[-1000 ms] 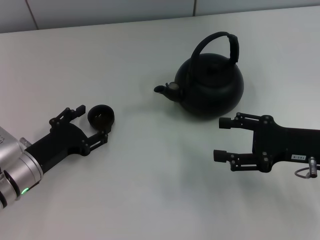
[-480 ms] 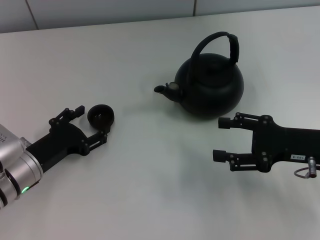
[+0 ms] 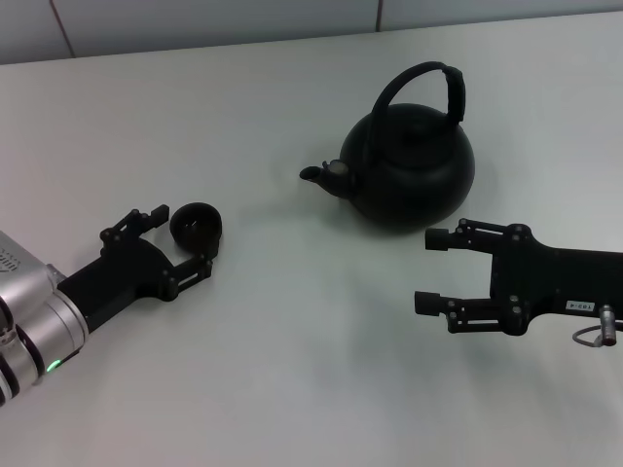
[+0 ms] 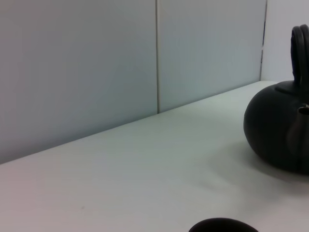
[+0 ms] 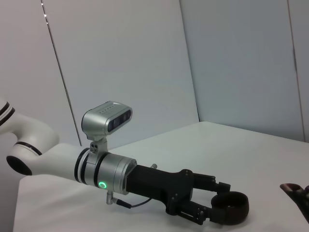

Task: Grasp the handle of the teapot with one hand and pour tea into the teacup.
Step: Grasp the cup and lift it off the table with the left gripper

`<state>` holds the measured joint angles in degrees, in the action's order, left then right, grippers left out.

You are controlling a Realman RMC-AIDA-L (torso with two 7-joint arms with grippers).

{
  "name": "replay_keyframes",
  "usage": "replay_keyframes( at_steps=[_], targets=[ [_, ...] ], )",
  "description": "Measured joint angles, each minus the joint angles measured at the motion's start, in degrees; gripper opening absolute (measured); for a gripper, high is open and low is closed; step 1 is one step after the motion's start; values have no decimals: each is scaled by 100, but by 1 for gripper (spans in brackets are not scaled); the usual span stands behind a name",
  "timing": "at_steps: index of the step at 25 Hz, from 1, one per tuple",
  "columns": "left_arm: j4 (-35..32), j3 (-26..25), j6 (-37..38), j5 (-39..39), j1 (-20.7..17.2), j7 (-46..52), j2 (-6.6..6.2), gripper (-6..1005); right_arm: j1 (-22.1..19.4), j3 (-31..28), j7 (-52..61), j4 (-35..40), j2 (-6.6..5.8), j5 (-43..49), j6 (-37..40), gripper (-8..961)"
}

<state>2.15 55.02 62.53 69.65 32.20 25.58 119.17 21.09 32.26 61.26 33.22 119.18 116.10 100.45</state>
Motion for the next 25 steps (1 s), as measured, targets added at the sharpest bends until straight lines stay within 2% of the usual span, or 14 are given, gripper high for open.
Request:
replay_keyframes(
  at_steps=[11, 17, 25],
  targets=[
    [-1, -27, -12, 164, 30, -62, 0, 833, 0, 0, 0, 0, -9, 0, -87, 827],
    [-4, -43, -1, 164, 55, -63, 0, 667, 0, 0, 0, 0, -9, 0, -139, 827],
    [-4, -41, 167, 163, 91, -31, 0, 663, 4, 0, 0, 0, -9, 0, -141, 827]
  ],
)
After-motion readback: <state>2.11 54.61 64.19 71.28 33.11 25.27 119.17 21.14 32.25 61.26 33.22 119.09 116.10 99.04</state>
